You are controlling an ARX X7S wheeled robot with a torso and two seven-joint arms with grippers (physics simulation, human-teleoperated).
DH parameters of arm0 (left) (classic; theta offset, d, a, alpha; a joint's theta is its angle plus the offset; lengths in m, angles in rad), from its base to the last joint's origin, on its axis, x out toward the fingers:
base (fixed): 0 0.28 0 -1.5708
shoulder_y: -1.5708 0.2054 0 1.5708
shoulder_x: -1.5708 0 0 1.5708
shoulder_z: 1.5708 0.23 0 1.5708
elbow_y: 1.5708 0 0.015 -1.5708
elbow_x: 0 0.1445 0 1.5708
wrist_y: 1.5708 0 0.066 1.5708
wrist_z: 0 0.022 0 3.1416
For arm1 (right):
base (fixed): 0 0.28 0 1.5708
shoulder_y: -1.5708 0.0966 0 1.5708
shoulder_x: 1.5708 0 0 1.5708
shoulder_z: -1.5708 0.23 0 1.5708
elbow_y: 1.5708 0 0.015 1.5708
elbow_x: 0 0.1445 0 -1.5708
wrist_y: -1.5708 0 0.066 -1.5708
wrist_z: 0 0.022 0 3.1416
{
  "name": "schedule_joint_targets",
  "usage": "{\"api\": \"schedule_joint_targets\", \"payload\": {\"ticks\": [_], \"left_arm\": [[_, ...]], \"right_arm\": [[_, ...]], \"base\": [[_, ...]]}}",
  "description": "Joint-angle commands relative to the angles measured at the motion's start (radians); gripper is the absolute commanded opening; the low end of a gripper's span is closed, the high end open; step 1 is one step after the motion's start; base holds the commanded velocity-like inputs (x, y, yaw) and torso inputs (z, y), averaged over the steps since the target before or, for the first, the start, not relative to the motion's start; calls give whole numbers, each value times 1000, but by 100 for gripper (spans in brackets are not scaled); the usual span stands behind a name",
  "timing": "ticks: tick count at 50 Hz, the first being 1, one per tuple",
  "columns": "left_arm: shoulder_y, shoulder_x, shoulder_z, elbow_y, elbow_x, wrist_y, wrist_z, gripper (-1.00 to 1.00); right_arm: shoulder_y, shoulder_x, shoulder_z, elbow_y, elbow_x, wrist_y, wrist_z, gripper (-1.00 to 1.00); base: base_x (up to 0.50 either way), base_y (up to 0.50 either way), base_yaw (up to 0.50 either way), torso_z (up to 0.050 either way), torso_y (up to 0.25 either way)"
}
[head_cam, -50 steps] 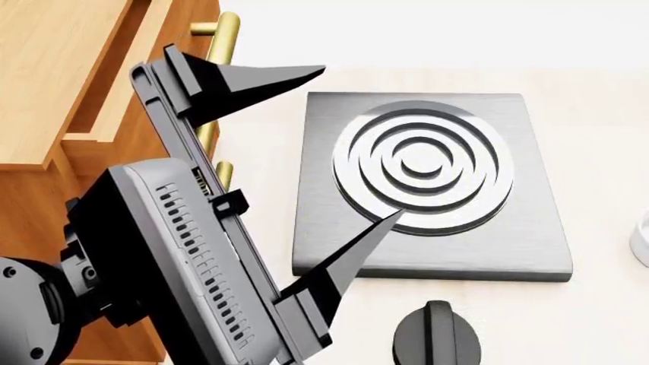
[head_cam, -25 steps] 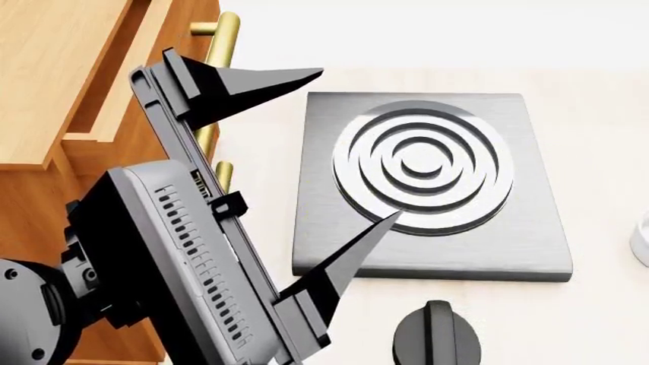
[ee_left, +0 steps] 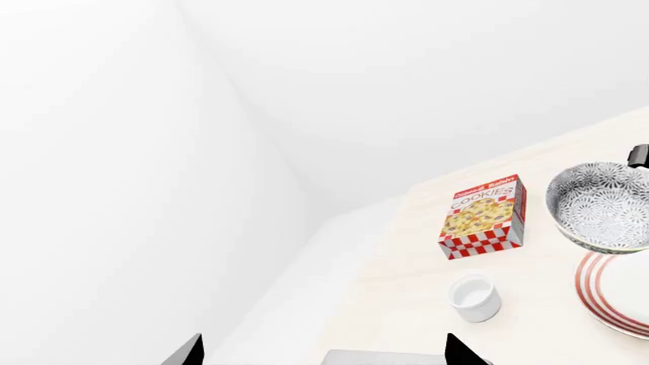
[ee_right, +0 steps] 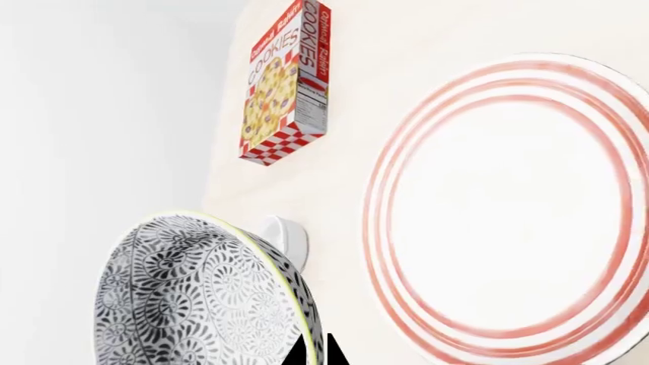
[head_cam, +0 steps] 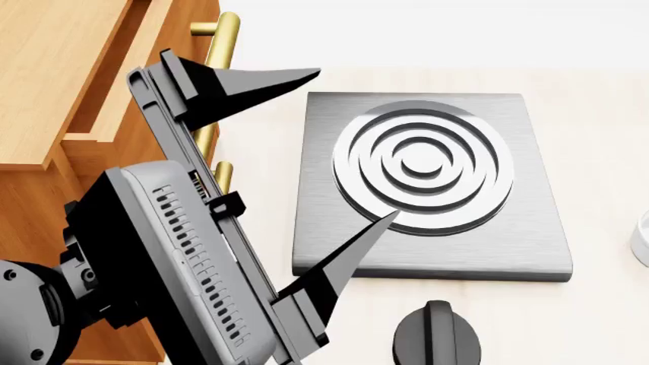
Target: Pick the akita bowl on the wooden cabinet and place it on the plate.
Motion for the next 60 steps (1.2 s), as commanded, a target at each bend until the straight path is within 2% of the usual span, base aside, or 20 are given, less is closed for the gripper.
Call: {"api": "schedule_joint_targets", "payload": {"ticks": [1,32,60], "left_arm": [[6,-2,1,-1,2,3,-1,100],[18,-8,2,-5,8,13,-1,100],[24,-4,4,-15,14,22,4,100]], "right_arm": [[-15,-12,21,9,-14,-6,-11,-100],[-13,30,48,50,-45,11,-65,-100],[-4,-9,21,203,-25,24,-129,-100]], "base": [[0,0,0,0,10],[0,0,0,0,0],[0,0,0,0,0]]}}
